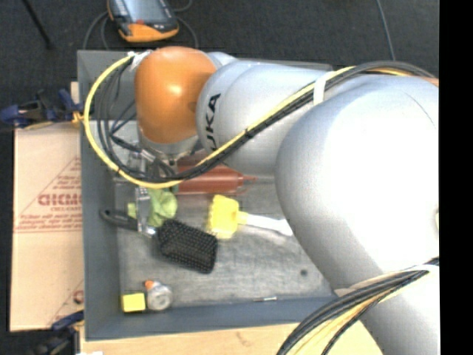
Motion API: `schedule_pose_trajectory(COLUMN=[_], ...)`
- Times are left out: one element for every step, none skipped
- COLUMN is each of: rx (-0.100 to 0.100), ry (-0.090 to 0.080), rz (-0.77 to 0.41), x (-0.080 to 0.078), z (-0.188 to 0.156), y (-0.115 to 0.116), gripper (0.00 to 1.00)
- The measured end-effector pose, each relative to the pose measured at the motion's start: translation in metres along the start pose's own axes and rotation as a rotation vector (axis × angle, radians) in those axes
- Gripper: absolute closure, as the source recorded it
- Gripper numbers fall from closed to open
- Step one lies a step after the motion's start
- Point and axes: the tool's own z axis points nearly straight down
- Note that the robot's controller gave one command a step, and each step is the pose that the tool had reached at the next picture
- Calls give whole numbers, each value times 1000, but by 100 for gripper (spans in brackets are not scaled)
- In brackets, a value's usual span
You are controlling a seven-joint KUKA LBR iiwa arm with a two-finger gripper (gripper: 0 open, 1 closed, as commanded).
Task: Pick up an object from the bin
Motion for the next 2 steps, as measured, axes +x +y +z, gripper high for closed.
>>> schedule_pose_trajectory(rx=[1,-2], ry=[11,13], rz=[-12,-488], x=[15,17], z=[41,53], y=[4,1], gripper=[0,100])
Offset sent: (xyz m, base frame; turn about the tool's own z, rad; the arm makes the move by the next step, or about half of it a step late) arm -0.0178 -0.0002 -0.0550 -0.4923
